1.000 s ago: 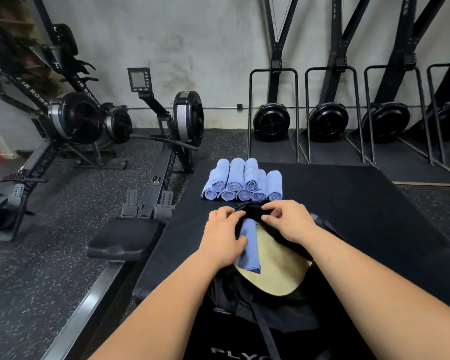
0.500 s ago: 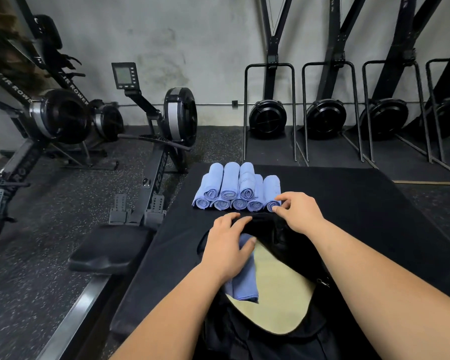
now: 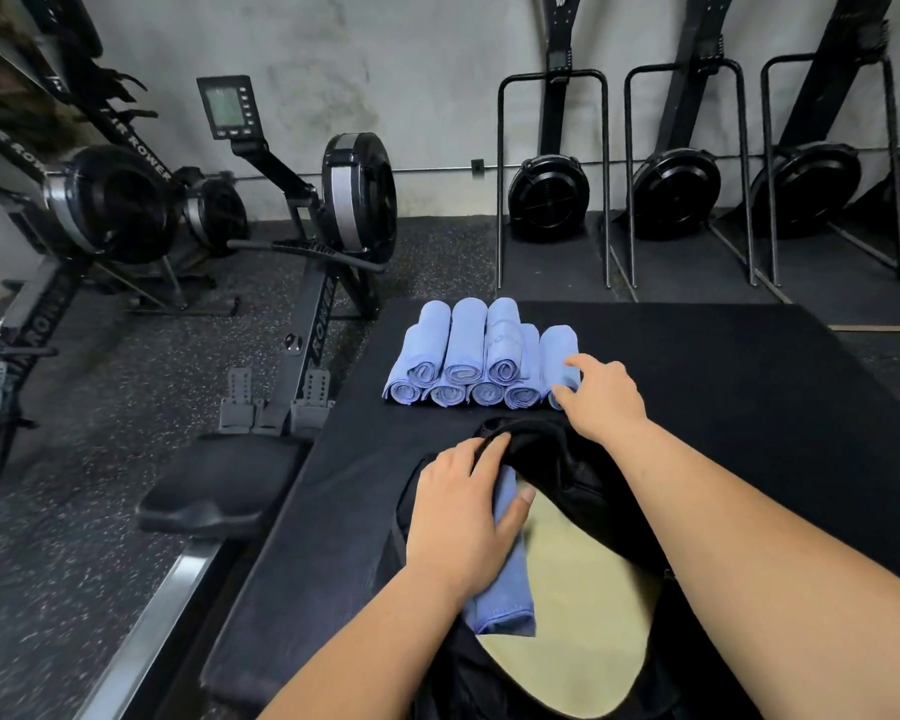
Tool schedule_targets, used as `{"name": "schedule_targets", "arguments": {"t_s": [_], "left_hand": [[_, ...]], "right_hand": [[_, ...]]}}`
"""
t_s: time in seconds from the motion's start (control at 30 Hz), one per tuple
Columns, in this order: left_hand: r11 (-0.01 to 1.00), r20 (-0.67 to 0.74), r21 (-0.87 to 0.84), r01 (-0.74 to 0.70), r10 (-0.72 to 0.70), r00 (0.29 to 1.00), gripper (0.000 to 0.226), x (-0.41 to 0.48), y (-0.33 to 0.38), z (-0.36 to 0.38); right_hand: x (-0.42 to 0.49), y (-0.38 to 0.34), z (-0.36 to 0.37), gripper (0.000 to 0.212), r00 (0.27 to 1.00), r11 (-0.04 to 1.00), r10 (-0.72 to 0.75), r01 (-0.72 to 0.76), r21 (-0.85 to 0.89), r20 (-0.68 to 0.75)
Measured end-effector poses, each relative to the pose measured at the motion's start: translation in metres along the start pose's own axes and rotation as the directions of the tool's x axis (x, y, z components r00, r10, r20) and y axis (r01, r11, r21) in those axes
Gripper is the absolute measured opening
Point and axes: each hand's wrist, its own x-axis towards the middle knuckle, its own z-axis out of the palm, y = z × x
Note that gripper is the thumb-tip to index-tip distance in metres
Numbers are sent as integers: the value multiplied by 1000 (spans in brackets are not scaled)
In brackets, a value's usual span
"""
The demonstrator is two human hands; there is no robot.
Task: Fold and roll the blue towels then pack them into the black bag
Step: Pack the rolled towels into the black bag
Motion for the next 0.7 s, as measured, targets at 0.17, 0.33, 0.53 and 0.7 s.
{"name": "schedule_targets", "arguments": {"t_s": [0.17,0.33,0.53,0.7], "left_hand": [[1000,20,28,-1,0,1000,74,-2,0,2],[999,25,39,6,-7,1000,79,-1,0,4],[999,34,41,19,-20,999,82,-2,-2,6],[999,35,43,24,-26,999,83,-1,-4,7]], "right_hand": [[16,3,17,60,997,997,25,-30,73,77],[24,8,29,57,992,996,25,-36,83,125],[32,5,39,42,997,987,40,-50,154,65],[40,-2,41,37,995,982,90,-94,163,32]]}}
